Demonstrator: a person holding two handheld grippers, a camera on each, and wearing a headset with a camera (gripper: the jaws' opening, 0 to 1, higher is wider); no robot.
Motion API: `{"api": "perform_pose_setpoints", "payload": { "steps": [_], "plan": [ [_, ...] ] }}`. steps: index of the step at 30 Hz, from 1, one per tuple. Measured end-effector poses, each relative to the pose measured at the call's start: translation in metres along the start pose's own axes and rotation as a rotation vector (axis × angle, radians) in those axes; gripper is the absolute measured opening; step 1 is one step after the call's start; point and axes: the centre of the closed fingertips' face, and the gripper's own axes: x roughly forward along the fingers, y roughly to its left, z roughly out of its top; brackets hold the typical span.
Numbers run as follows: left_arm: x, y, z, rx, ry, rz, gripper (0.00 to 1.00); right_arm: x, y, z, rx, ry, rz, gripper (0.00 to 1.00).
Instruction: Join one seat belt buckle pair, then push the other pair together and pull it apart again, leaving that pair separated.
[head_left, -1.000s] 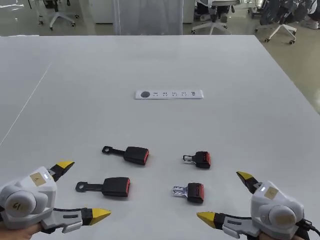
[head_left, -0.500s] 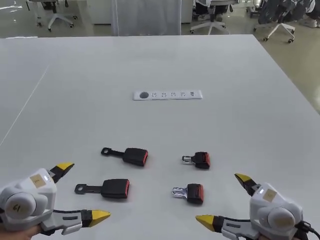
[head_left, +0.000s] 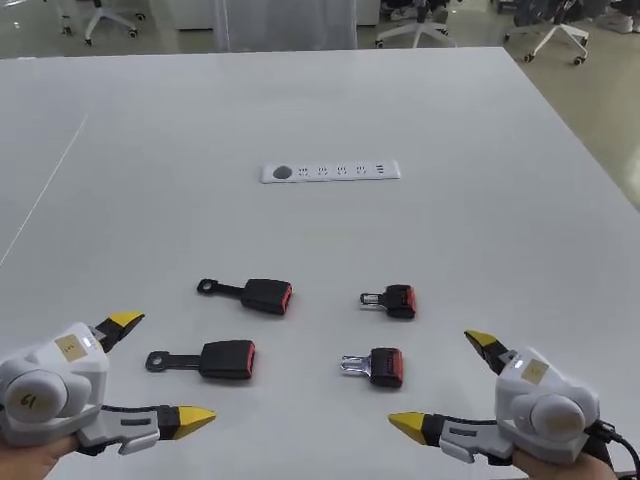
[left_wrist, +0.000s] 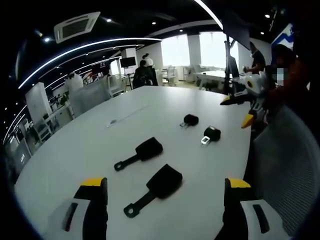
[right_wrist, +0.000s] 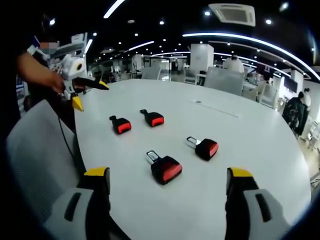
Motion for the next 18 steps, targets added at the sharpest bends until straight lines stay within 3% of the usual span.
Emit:
{"api": "perform_pose_setpoints", "payload": {
  "steps": [13,18],
  "plan": [
    [0.012,-0.004,-0.006,0.056,0.044,-0.045,0.98,0.003,0.003,-0.007,0.000,0.010,0.028,0.97],
    [0.017,-0.001,-0.007,0.070,0.052,-0.055,0.97,0.008,0.002,-0.010,-0.006,0.020,0.044,0.96]
  ]
}}
